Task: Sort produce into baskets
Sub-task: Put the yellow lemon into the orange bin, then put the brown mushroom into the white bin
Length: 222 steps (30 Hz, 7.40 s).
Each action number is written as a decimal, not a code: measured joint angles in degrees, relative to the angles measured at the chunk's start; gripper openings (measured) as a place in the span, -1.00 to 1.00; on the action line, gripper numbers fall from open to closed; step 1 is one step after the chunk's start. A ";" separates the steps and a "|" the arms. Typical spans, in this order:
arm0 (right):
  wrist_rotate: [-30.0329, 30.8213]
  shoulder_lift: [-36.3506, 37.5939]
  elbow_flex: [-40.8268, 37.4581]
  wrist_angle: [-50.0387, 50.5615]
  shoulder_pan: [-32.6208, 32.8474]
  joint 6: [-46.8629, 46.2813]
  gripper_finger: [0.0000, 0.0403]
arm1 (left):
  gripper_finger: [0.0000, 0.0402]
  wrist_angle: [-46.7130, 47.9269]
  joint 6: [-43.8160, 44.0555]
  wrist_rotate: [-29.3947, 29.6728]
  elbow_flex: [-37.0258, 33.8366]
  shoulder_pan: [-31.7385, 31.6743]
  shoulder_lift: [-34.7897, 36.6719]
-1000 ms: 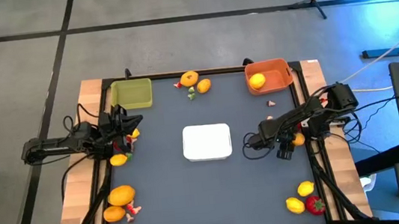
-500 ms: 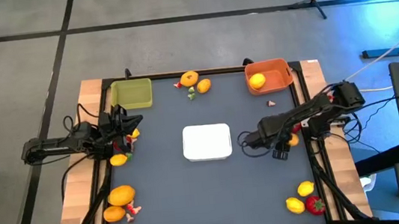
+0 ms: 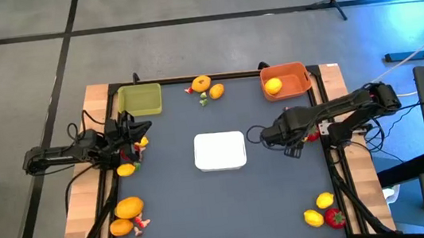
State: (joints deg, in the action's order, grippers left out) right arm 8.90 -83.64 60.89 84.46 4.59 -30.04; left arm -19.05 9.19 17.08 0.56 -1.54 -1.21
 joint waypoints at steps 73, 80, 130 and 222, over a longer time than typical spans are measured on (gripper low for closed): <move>11.49 -1.16 0.10 -31.92 -53.64 29.12 0.58 | -0.94 0.42 0.92 0.09 0.00 0.00 0.00; 8.30 5.94 0.12 -23.11 -44.06 25.61 0.48 | -0.94 0.41 1.41 0.09 0.00 0.00 0.00; 3.51 9.08 -27.07 -48.67 -38.87 9.74 -0.18 | -0.94 0.42 2.45 0.07 0.00 0.00 0.00; -12.36 4.25 -27.04 -98.07 -8.74 15.36 -0.90 | -0.94 0.39 0.87 0.09 0.00 0.00 0.00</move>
State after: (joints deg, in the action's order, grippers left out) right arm -3.46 -79.40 33.85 -13.61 -4.14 -14.68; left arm -18.65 10.07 17.17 0.56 -1.54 -1.21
